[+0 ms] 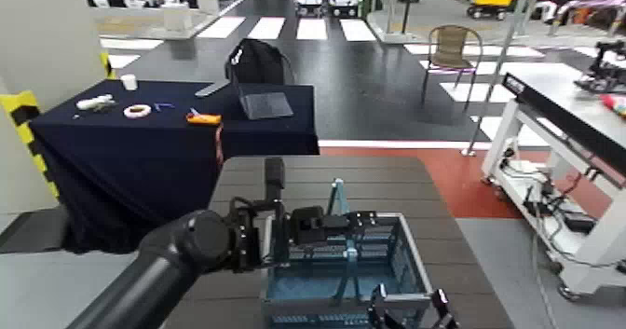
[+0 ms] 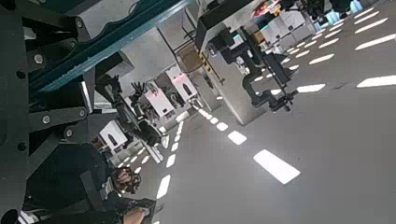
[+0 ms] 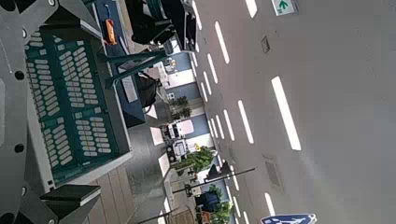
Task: Place the crate on the table.
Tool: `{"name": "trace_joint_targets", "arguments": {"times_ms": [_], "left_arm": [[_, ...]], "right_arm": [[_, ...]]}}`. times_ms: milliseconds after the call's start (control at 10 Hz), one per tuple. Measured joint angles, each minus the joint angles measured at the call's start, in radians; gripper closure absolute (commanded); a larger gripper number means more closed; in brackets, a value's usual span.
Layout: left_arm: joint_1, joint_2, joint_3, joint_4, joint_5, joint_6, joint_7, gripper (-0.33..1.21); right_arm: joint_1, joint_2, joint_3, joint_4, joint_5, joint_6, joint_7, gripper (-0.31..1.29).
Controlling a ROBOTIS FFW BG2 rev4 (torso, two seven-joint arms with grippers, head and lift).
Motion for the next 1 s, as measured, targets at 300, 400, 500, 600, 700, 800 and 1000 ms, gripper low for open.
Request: {"name": "trace_joint_targets", "arguments": {"times_ms": [300,400,500,600,700,800,1000], "left_arm": [[-0.076,-0.035,-0.056,0.139,-0.005,-0.046,-0.045,1.20],[-0.093,-0.045,-0.066,0.170,-0.005,-0.062,-0.052,1.20],[-0.107,-0.054,-0.075,0.198,-0.005,-0.082,-0.059,1.20],[-0.118,-0.062,-0.083,0.221,-0.005,-0.100,-0.063,1.20],[-0.127,-0.068,-0.090,0.240,-0.005,-0.113,-0.068,1.20],[-0.133,-0.072,-0.100,0.255,-0.005,-0.124,-0.071,1.20],[-0.137,-0.077,-0.115,0.277,-0.004,-0.140,-0.081,1.20]], "right_arm": [[-0.004,-0.001,0.005,0.002,-0.001,-0.002,0.000,0.14],[-0.006,-0.002,0.007,0.003,-0.002,-0.003,0.000,0.14],[-0.010,-0.003,0.010,0.004,-0.003,-0.003,0.000,0.14],[-0.012,-0.003,0.013,0.006,-0.004,-0.004,0.000,0.14],[-0.014,-0.003,0.015,0.008,-0.005,-0.005,0.000,0.14],[-0.015,-0.003,0.017,0.009,-0.006,-0.007,0.000,0.14],[-0.017,-0.003,0.018,0.012,-0.009,-0.014,0.000,0.14]]}}
